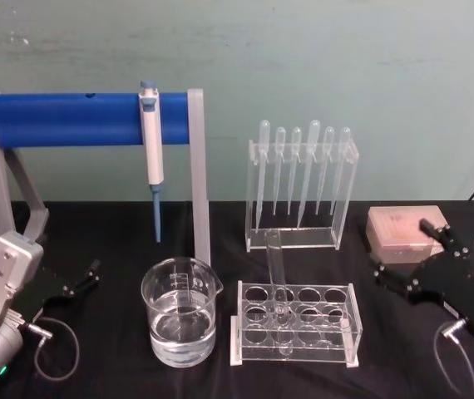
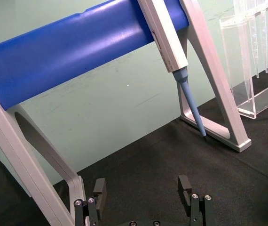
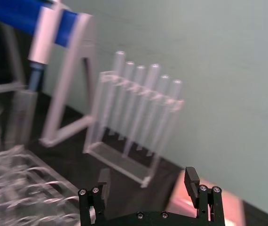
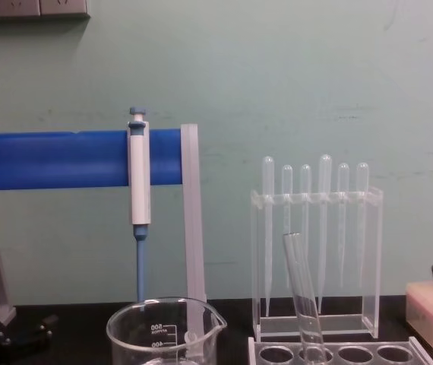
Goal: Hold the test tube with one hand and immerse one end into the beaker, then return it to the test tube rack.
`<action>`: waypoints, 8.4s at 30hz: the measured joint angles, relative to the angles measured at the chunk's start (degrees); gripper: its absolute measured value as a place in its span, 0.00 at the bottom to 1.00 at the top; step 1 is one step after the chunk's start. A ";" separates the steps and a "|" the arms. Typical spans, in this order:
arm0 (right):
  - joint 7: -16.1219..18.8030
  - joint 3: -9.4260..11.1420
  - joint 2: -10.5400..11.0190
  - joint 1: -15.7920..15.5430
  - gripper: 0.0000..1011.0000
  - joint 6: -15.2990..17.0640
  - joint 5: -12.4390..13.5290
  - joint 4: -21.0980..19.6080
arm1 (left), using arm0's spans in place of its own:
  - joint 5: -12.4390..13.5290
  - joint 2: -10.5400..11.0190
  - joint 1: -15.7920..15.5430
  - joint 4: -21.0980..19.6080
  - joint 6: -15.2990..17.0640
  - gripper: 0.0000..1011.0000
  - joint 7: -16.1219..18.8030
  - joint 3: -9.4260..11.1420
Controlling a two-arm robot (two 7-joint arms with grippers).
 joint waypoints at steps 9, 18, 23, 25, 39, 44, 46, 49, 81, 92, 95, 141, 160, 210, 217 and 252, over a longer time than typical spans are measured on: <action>12.52 1.59 3.84 -2.25 0.99 0.66 7.48 -2.94 | 0.00 0.00 0.00 0.00 0.00 0.99 0.00 0.00; 25.09 -0.52 2.87 0.95 0.99 2.03 12.70 -0.68 | 0.00 0.00 0.00 0.00 0.00 0.99 0.00 0.00; 28.82 -2.04 0.56 3.81 0.99 3.29 13.50 1.78 | 0.00 0.00 0.00 0.00 0.00 0.99 0.00 0.00; 30.27 -2.73 -0.81 5.40 0.99 4.36 14.12 3.30 | 0.00 0.00 0.00 0.00 0.00 0.99 0.00 0.00; 33.78 -7.63 -4.06 13.37 0.99 9.40 13.61 8.94 | 0.00 0.00 0.00 0.00 0.00 0.99 0.00 0.00; 34.28 -9.19 -4.91 16.11 0.99 10.79 12.89 10.73 | 0.00 0.00 0.00 0.00 0.00 0.99 0.00 0.00; 34.42 -9.73 -5.33 17.23 0.99 11.40 12.75 11.55 | 0.00 0.00 0.00 0.00 0.00 0.99 0.00 0.00; 34.53 -10.28 -5.91 18.40 0.99 12.04 12.73 12.57 | 0.00 0.00 0.00 0.00 0.00 0.99 0.00 0.00; 34.59 -13.81 -9.23 24.66 0.99 14.88 12.50 17.58 | 0.00 0.00 0.00 0.00 0.00 0.99 0.00 0.00; 34.55 -13.72 -9.19 24.57 0.99 14.82 12.58 17.49 | 0.00 0.00 0.00 0.00 0.00 0.99 0.00 0.00; 34.55 -13.70 -9.17 24.55 0.94 14.82 12.61 17.46 | 0.00 0.00 0.00 0.00 0.00 0.99 0.00 0.00; 32.14 -12.66 -7.69 22.12 0.24 13.89 13.18 11.70 | 0.00 0.00 0.00 0.00 0.00 0.99 0.00 0.00; 27.89 -8.40 -6.37 18.84 0.24 10.38 11.99 3.48 | 0.00 0.00 0.00 0.00 0.00 0.99 0.00 0.00; 32.51 -17.57 -20.08 32.07 0.24 9.14 13.85 16.54 | 0.00 0.00 0.00 0.00 0.00 0.99 0.00 0.00; 32.75 -18.08 -20.66 31.92 0.24 7.90 12.88 18.13 | 0.00 0.00 0.00 0.00 0.00 0.99 0.00 0.00; 33.61 -18.08 -22.62 26.89 0.24 0.56 7.30 23.68 | 0.00 0.00 0.00 0.00 0.00 0.99 0.00 0.00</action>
